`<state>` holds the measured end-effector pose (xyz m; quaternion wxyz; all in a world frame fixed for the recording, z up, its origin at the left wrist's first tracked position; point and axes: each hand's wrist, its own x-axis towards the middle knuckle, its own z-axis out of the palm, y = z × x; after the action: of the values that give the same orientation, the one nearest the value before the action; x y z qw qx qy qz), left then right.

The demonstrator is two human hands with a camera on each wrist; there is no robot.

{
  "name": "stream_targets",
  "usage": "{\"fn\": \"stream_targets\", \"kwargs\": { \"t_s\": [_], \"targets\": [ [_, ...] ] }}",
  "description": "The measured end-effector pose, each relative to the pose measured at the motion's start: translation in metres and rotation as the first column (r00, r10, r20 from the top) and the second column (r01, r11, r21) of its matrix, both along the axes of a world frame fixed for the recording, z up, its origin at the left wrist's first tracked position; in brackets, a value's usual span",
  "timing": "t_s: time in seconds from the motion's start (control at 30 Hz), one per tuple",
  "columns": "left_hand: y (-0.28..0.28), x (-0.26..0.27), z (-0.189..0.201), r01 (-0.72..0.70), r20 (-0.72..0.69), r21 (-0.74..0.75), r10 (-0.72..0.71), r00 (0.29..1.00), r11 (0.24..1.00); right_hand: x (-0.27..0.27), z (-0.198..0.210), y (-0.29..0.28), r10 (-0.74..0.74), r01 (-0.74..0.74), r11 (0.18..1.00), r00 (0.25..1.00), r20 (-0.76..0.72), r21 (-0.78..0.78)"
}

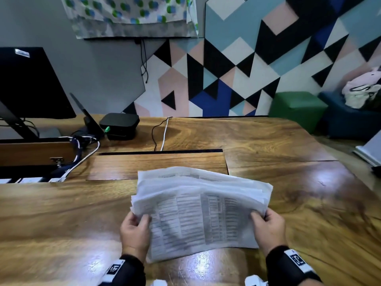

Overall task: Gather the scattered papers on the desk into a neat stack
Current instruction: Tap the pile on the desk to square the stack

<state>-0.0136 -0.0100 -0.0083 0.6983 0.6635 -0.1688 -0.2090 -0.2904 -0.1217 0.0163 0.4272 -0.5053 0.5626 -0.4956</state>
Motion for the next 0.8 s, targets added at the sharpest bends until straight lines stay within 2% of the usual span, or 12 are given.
{"fn": "stream_targets", "kwargs": {
  "t_s": [0.23,0.3,0.37,0.47,0.67,0.73,0.8],
  "targets": [
    [-0.004,0.008,0.035,0.015,0.106,-0.202,0.007,0.994,0.979,0.003,0.033,-0.006,0.026,-0.014,0.974,0.998,0.049,-0.226],
    [-0.001,0.007,0.03,0.018,0.086,-0.181,-0.002,0.996,0.983,0.003,0.027,-0.001,0.044,-0.033,0.977,0.998,0.048,-0.212],
    [0.003,0.002,0.019,0.041,0.043,-0.078,-0.038,0.998,0.996,0.002,0.012,0.004,0.045,-0.038,0.991,0.998,0.051,-0.129],
    [0.002,-0.006,0.011,0.014,-0.024,0.027,-0.014,1.0,1.0,0.005,-0.002,0.004,0.01,-0.009,0.999,0.999,0.038,-0.037],
    [-0.004,0.004,0.031,0.008,0.045,-0.104,-0.003,0.999,0.995,0.004,0.023,-0.008,0.009,-0.001,0.987,0.999,0.05,-0.162],
    [0.001,0.005,0.027,0.026,0.062,-0.113,-0.02,0.998,0.993,-0.002,0.017,-0.009,0.007,0.004,0.985,0.998,0.066,-0.173],
    [0.006,0.002,0.016,0.028,0.049,-0.069,-0.025,0.998,0.997,-0.004,0.003,-0.004,0.026,-0.018,0.993,0.997,0.071,-0.118]
  ]
}}
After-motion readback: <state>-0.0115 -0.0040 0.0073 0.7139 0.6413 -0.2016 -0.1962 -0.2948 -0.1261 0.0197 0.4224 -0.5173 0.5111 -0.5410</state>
